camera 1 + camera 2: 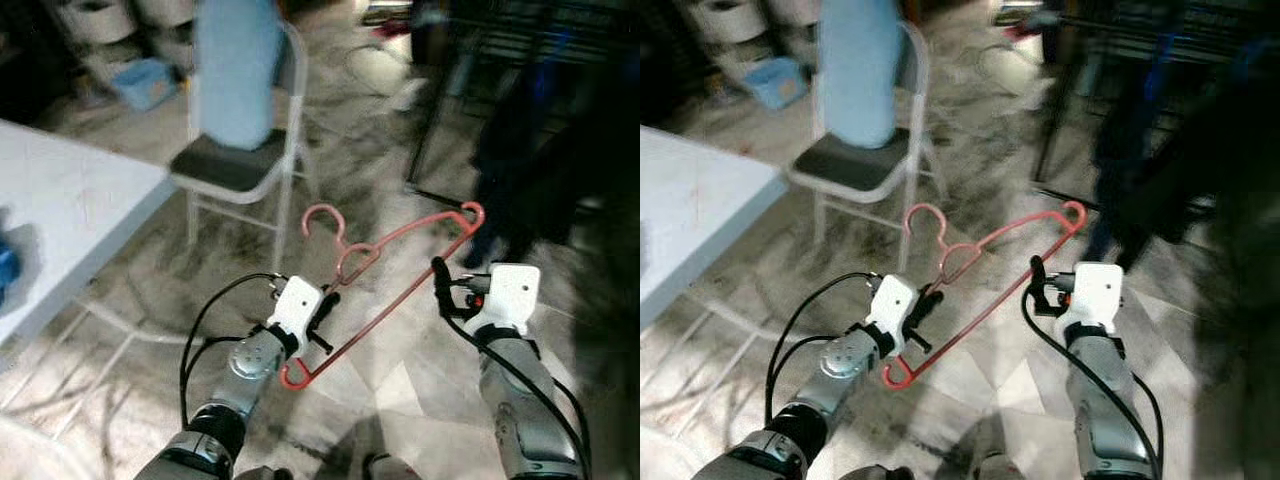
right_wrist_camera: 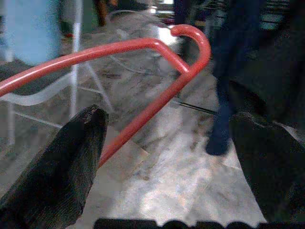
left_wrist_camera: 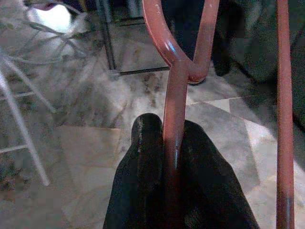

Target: Hang hanger

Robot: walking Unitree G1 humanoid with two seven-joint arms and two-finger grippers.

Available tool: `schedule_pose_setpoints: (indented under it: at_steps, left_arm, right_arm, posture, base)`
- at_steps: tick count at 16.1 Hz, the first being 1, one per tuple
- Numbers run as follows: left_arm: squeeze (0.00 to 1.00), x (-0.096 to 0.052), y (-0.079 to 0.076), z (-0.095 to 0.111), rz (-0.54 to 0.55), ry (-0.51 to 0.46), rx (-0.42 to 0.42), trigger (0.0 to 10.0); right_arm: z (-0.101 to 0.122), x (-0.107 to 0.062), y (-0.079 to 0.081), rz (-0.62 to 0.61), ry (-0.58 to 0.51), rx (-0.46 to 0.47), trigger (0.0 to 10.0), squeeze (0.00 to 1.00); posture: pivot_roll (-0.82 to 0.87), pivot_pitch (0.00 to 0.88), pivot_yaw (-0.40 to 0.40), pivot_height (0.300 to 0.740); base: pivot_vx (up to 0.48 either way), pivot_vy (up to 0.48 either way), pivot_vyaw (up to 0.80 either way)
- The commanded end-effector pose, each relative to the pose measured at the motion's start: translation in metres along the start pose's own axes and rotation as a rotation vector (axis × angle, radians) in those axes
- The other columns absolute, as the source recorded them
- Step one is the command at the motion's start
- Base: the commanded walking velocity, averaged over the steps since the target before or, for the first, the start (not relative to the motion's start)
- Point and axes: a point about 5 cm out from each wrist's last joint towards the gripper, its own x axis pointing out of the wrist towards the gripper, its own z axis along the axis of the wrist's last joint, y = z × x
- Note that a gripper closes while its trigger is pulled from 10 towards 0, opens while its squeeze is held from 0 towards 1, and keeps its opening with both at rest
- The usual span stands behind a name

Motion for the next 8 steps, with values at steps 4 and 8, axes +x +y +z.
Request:
schedule_pose_setpoints:
  at_steps: [4, 8]
  left_arm:
    - [0.00, -0.0018, -0.0008, -0.0044, -0.009, 0.026, -0.001, 10.0]
    - [0.00, -0.0033, -0.0015, -0.0075, -0.023, 0.040, 0.010, 10.0]
  right_arm:
    - [-0.0009, -0.0009, 0.0032, 0.005, 0.013, 0.004, 10.0, 0.00]
    - [-0.0028, -0.0016, 0.0034, -0.001, 0.024, 0.005, 10.0, 0.00]
  posture:
    - [-0.27, 0.136, 0.091, 0.740]
    - [-0.28, 0.145, 0.094, 0.740]
  base:
    - [0.000, 0.000, -0.80]
    - [0.000, 0.264, -0.80]
